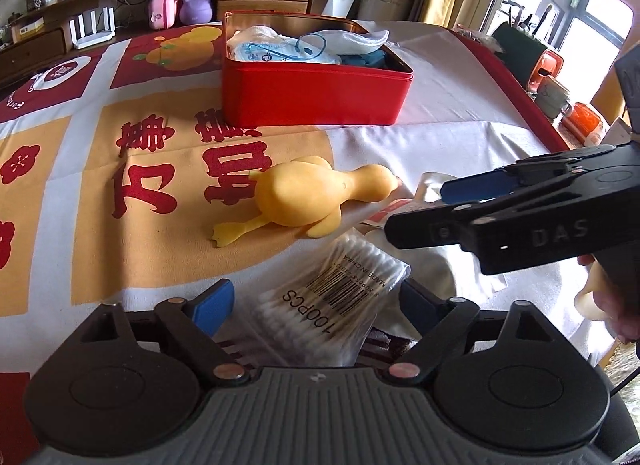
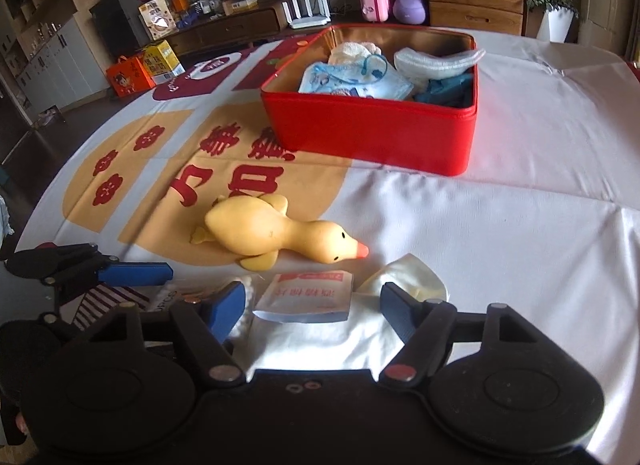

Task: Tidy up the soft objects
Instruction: 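Grasp the cotton swab pack with the left gripper while the right gripper grasps the white sachet, then carry the swab pack and white sachet over the red tin with both grippers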

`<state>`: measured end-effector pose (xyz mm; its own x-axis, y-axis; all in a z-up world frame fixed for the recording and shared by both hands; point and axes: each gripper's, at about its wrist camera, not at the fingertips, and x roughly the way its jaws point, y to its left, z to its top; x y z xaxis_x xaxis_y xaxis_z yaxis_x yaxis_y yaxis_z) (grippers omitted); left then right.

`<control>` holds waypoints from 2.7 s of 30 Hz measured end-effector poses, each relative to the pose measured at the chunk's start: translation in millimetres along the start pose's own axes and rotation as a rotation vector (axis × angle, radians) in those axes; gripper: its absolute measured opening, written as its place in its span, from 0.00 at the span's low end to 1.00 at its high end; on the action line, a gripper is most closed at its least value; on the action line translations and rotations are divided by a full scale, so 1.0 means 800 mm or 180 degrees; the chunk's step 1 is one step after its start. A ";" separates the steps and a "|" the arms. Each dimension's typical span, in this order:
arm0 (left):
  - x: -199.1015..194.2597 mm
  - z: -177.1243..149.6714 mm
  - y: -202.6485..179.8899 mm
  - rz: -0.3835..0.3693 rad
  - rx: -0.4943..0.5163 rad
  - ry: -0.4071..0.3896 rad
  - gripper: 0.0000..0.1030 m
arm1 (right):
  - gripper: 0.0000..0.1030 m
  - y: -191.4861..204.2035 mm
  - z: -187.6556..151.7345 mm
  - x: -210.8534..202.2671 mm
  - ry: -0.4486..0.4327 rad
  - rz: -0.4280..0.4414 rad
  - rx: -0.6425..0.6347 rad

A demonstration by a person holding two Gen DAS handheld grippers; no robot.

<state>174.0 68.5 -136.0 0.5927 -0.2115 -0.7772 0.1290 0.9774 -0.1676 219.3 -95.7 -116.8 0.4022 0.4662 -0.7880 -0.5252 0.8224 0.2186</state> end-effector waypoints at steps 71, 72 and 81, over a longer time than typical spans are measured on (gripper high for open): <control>-0.111 0.171 -0.033 0.0348 -0.0140 -0.0708 0.60 | 0.45 -0.030 0.085 -0.148 -0.0883 -0.0138 -0.0298; -0.107 0.177 -0.032 0.0330 -0.0150 -0.0707 0.60 | 0.45 -0.033 0.089 -0.146 -0.0891 -0.0150 -0.0293; -0.059 0.219 -0.022 0.0396 -0.0159 -0.0682 0.60 | 0.46 -0.062 0.135 -0.113 -0.0921 -0.0224 -0.0262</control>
<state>283.1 60.6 9.6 0.7572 -0.0797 -0.6484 0.0081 0.9936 -0.1126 289.9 -143.3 6.1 0.6304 0.4922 -0.6003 -0.5426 0.8324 0.1126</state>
